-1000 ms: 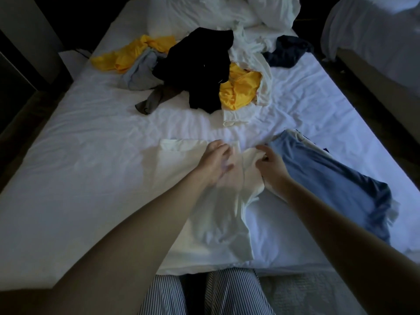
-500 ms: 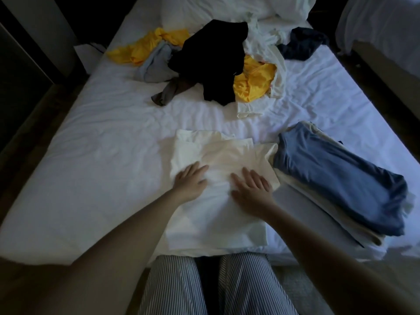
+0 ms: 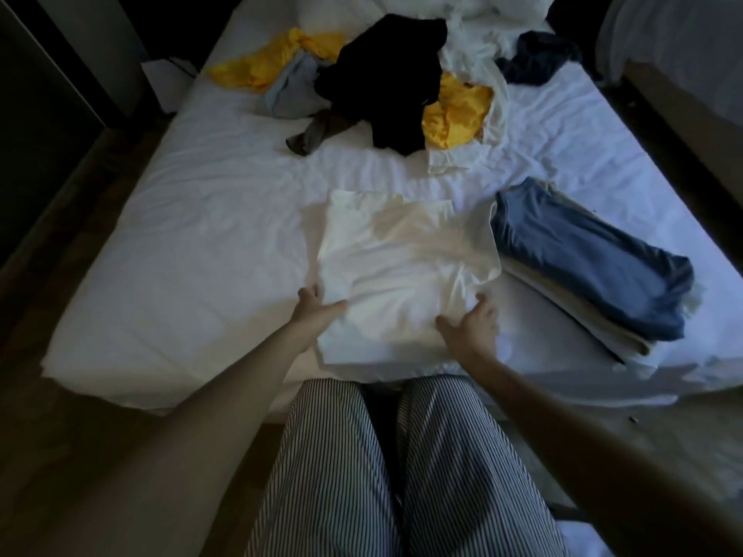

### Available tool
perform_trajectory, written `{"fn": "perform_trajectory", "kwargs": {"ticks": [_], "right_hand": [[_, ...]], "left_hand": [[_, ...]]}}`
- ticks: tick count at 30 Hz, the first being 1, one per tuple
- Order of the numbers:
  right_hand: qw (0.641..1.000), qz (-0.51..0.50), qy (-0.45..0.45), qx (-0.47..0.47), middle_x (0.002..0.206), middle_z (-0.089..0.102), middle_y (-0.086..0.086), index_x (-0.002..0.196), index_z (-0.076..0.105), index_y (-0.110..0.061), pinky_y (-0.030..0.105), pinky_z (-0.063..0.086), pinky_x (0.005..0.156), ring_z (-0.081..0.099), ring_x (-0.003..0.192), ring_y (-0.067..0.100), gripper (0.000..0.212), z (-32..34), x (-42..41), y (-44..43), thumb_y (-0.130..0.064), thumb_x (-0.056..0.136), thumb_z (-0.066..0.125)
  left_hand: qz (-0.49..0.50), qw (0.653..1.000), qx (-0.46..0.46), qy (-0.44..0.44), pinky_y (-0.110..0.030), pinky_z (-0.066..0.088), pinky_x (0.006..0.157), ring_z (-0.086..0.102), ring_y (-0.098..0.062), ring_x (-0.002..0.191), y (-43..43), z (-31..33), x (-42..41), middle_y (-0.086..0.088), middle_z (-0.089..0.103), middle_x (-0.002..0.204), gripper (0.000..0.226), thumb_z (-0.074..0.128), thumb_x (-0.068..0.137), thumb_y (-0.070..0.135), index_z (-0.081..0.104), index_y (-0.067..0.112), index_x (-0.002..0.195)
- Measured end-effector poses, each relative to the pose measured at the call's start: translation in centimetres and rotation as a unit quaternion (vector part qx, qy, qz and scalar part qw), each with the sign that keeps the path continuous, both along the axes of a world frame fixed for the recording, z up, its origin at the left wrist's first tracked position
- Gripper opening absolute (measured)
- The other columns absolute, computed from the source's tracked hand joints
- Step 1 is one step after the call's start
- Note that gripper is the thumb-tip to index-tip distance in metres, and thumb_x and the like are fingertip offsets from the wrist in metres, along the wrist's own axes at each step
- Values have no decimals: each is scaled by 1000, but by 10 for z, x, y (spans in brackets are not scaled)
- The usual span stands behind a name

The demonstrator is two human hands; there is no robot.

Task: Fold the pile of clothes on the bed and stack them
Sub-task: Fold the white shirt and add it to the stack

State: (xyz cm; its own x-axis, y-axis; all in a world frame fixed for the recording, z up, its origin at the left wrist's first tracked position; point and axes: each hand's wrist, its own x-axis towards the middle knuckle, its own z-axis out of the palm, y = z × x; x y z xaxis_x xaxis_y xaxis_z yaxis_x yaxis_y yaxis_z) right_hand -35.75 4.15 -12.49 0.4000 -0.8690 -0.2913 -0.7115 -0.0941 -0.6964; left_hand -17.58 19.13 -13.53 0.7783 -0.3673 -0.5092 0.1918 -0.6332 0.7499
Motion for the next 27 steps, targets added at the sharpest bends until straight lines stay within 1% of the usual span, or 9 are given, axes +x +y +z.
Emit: {"fn": "perform_trajectory", "kwargs": {"ticks": [2,4,6,7,11,15,19,23,27], "right_hand": [[994,-37,-42,95,122,44,16,134,30,1,33,42,85,51,109,33,69,9,3,-2,-13,78,70],[981,-25,-36,190,91,50,11,118,45,4,27,45,64,58,78,23,46,19,1,-8,-14,82,68],[968,28,-9,251,66,44,6,85,56,-1,19,36,39,48,48,14,20,29,-6,-12,-18,86,66],[965,50,-3,257,61,40,5,74,54,-5,16,30,34,42,44,13,22,32,-10,-15,-19,87,64],[958,51,-62,275,54,42,3,70,51,-10,15,27,32,39,33,6,22,46,-16,-26,-16,88,63],[932,45,-128,337,48,56,6,80,54,-6,10,16,29,28,24,2,12,64,-20,-27,-9,92,55],[924,72,-124,356,60,52,5,79,51,-11,11,16,28,29,26,1,17,83,-26,-25,-17,95,50],[909,51,-135,392,41,53,-2,78,48,-12,11,19,27,31,26,1,21,100,-26,-28,-22,97,45],[880,-22,-217,422,40,55,-1,79,48,-13,9,24,29,37,26,1,21,119,-6,-35,-20,97,43]], "left_hand": [[-13,996,-12,91,-38,50,91,58,-29,112,7,5,-1,-10,56,129,67,74,80,27,41,5,133],[-11,988,-28,148,-44,48,98,61,-32,109,11,6,0,-15,62,122,56,74,80,22,51,1,127],[6,985,-29,172,-44,48,99,60,-36,110,13,13,-2,-24,61,116,47,72,83,19,57,-6,120],[9,985,-29,173,-42,50,95,60,-37,108,14,21,-3,-27,59,111,45,70,84,19,58,-9,118],[-4,986,-56,157,-26,56,63,63,-24,78,15,60,-9,-23,59,91,34,64,90,14,57,-10,114],[46,979,-115,161,-19,51,42,58,-17,70,16,88,-16,-10,61,84,37,62,89,5,53,-7,123],[28,986,-105,129,-16,49,40,54,-12,72,20,102,-19,-7,57,109,54,59,91,6,36,9,140],[-5,983,-89,163,-14,49,44,56,-7,64,29,116,-18,-3,58,81,4,60,91,8,64,10,91],[96,950,-210,209,-17,52,45,61,-8,46,18,131,-16,-7,61,57,17,52,92,-1,58,1,75]]}}
